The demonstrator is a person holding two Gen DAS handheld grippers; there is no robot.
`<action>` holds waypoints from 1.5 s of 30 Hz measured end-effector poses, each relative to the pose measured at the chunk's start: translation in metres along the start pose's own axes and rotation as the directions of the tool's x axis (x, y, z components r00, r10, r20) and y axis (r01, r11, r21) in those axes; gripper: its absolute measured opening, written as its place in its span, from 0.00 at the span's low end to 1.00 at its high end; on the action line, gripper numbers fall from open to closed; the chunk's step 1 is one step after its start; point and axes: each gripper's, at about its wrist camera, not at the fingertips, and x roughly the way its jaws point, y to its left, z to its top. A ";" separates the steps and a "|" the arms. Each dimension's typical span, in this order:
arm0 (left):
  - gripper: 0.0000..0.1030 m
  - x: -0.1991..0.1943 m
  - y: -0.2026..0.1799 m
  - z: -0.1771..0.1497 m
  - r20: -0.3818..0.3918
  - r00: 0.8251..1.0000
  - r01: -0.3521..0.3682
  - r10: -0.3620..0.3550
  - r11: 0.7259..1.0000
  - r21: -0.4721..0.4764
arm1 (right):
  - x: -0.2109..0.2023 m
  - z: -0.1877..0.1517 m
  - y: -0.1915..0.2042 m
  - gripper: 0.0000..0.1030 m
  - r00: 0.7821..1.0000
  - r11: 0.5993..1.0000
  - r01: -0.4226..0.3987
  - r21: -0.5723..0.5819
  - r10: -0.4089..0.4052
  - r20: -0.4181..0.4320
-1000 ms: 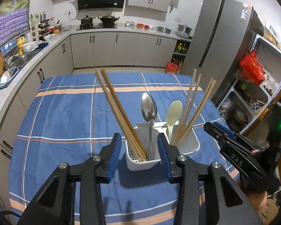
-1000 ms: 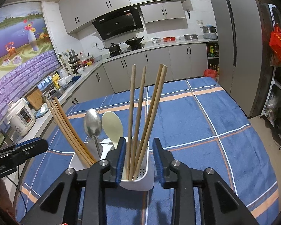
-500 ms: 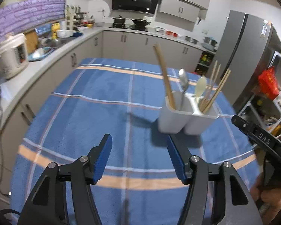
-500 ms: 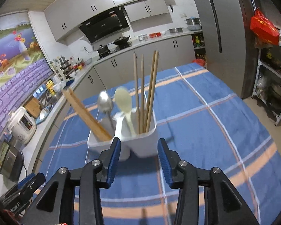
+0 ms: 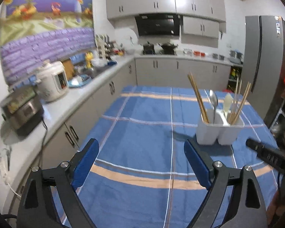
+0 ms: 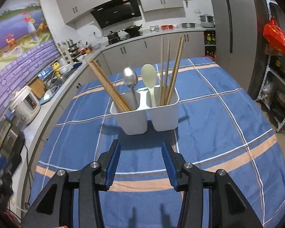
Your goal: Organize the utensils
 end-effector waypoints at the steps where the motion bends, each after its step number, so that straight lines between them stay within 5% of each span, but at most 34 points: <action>1: 0.90 -0.010 0.000 0.003 0.026 1.000 -0.007 0.007 1.000 -0.005 | -0.003 0.000 0.002 0.47 1.000 1.000 -0.003 -0.014 0.003 0.001; 11: 1.00 -0.102 -0.014 0.010 0.193 0.977 -0.106 0.095 0.993 0.048 | -0.046 0.019 0.006 0.53 1.000 0.976 0.029 -0.218 -0.025 0.017; 21: 1.00 -0.124 -0.006 -0.002 0.102 0.994 -0.016 0.030 0.992 -0.128 | -0.086 -0.011 -0.030 0.61 0.994 0.998 -0.061 0.005 0.060 0.092; 28: 1.00 -0.117 -0.024 -0.023 0.032 0.999 0.003 0.000 0.994 -0.106 | -0.105 -0.037 -0.022 0.61 0.981 0.999 -0.024 -0.037 0.030 0.190; 45: 1.00 -0.100 -0.044 -0.038 -0.047 0.999 -0.012 0.009 0.998 -0.066 | -0.101 -0.053 -0.028 0.65 0.974 0.991 0.049 -0.125 -0.020 0.225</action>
